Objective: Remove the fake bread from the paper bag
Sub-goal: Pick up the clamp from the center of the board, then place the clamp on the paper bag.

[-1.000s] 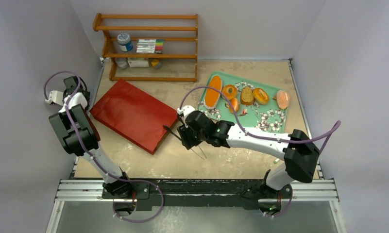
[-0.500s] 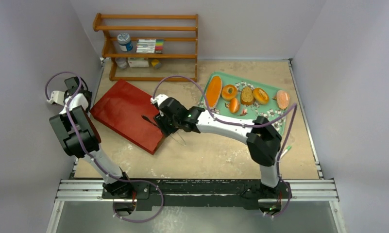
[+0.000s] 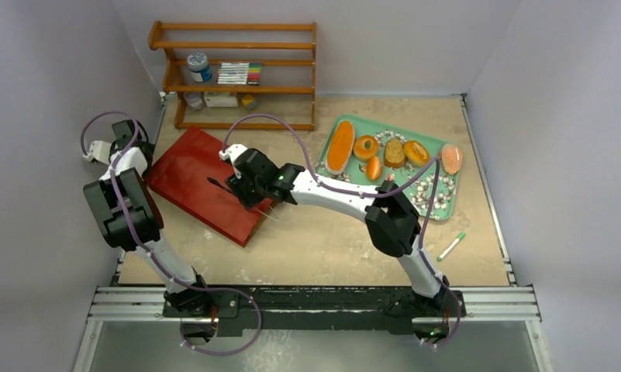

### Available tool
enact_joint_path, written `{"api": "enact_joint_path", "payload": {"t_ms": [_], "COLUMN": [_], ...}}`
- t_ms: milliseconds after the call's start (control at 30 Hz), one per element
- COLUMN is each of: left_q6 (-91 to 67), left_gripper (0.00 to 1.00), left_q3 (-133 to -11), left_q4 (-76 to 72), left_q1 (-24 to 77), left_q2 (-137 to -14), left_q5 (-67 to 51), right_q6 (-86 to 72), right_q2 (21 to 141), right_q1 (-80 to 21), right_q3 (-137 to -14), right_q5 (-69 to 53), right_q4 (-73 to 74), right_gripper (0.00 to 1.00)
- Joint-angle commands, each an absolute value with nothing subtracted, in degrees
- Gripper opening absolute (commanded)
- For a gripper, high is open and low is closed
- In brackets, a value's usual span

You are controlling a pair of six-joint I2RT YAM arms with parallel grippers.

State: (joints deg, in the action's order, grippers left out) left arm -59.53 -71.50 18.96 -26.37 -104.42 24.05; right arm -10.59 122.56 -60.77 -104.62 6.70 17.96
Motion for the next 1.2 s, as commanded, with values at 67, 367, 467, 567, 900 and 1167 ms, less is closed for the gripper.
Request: {"api": "enact_joint_path", "payload": {"t_ms": [67, 367, 467, 567, 900, 1167], "left_q6": [-59.6, -59.5, -59.5, -59.3, -58.5, -56.0], "left_gripper": [0.91, 0.91, 0.91, 0.91, 0.91, 0.91], "left_q3": [-72.7, -72.6, -72.6, -72.5, -74.5, -75.2], "left_q4": [18.0, 18.3, 18.7, 19.1, 20.3, 21.0], "left_q1": [-26.6, -25.6, -24.8, -23.8, -21.3, -20.9], "left_q2": [-102.0, -101.0, -100.9, -100.7, -100.9, -100.5], "left_q5": [25.6, 26.2, 26.8, 27.5, 29.8, 31.1], "right_q6": [-8.6, -7.8, -7.0, -6.8, -4.5, -4.3], "right_q2": [124.2, 126.7, 127.5, 127.9, 121.2, 112.1], "right_q1": [-61.4, -61.8, -61.8, -61.8, -61.7, -61.8], "right_q3": [-110.5, -113.4, -112.6, -110.6, -90.6, -71.0], "right_q5": [7.5, 8.8, 9.7, 10.0, 8.9, 12.3], "right_q4": [17.7, 17.4, 15.4, 12.2, -8.8, -30.2], "right_gripper": [0.57, 0.60, 0.66, 0.76, 0.86, 0.87]}}
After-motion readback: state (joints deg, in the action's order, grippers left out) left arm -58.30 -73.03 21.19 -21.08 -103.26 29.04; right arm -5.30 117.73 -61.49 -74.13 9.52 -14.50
